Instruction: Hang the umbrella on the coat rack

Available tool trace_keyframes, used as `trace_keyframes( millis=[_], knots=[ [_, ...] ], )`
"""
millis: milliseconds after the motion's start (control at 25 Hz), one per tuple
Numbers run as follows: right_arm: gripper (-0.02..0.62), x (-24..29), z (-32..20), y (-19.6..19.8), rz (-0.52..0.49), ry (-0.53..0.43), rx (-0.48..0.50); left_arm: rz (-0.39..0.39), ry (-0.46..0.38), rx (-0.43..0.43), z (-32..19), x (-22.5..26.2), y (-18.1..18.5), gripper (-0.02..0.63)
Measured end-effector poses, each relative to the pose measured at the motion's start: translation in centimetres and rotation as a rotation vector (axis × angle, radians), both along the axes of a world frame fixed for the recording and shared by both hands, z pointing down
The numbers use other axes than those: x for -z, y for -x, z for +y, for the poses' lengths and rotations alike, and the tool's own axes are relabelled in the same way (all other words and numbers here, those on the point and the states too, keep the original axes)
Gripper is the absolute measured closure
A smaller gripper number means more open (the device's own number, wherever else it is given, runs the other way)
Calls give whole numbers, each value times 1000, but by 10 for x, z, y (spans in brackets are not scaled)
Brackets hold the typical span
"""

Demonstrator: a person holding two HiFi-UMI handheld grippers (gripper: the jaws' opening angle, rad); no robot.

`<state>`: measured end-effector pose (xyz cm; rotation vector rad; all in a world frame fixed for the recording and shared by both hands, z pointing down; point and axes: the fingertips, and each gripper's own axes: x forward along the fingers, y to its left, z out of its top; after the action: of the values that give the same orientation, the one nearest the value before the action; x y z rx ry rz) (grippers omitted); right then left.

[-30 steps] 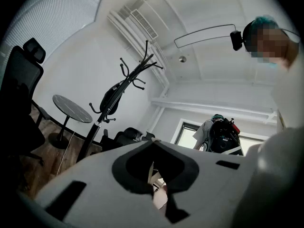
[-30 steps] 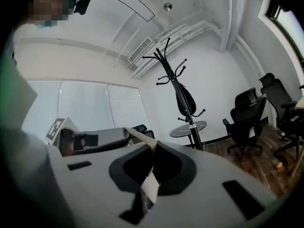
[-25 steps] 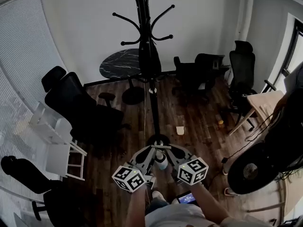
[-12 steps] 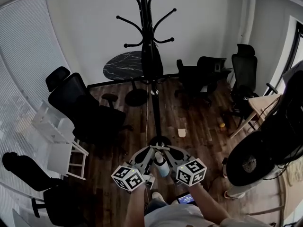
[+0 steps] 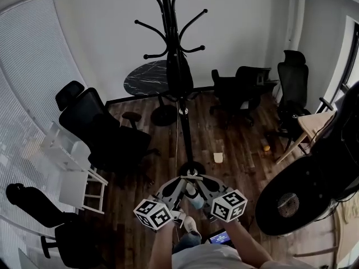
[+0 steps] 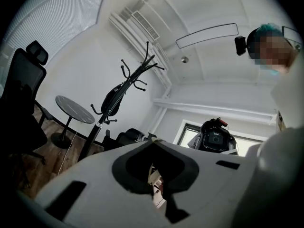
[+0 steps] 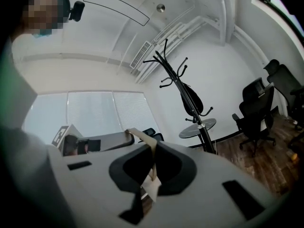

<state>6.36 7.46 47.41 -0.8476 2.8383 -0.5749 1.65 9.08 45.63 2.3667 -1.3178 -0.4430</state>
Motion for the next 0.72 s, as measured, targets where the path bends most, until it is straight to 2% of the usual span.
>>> trace_keyframes(
  millis=[120,320,720],
  knots=[
    [583,-3,-18,1,-5,7,-1,6,4,-6,-17,-3,0,586],
    [583,-10,-58,14,8,9,-29,67,10,-39,-62,-9,16,586],
    [583,-13,-167,44,20,-4,-112,33,19,-113,-175,-14,46,586]
  ],
)
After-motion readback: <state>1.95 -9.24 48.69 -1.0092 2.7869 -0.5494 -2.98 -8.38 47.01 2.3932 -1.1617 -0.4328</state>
